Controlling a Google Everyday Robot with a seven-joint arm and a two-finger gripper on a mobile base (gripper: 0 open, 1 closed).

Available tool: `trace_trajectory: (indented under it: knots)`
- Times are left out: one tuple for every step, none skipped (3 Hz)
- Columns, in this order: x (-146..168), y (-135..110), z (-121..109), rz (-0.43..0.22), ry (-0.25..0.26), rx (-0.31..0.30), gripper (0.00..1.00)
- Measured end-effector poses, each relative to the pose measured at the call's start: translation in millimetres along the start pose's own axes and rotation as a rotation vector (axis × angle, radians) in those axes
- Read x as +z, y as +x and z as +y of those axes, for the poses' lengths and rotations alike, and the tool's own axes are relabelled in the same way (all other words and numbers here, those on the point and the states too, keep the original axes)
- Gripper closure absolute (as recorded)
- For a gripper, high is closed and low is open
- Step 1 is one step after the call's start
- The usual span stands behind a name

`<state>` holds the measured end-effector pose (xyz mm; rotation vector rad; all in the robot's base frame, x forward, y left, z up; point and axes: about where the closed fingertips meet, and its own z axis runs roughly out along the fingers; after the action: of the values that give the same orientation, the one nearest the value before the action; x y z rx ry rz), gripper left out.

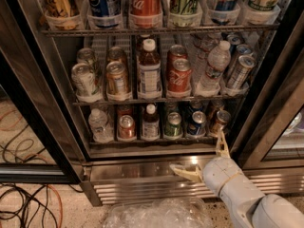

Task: Pick pepsi can from bottom shelf of fridge

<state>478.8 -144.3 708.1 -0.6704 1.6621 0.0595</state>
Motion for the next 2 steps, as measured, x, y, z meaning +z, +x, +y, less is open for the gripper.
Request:
trace_trajectory:
  knots:
    - [6.6,15.1,-9.3,-0.044,0.084,0.021,0.00]
    - [11.6,31.1,-14.7,-0.099,0.153,0.080,0.00]
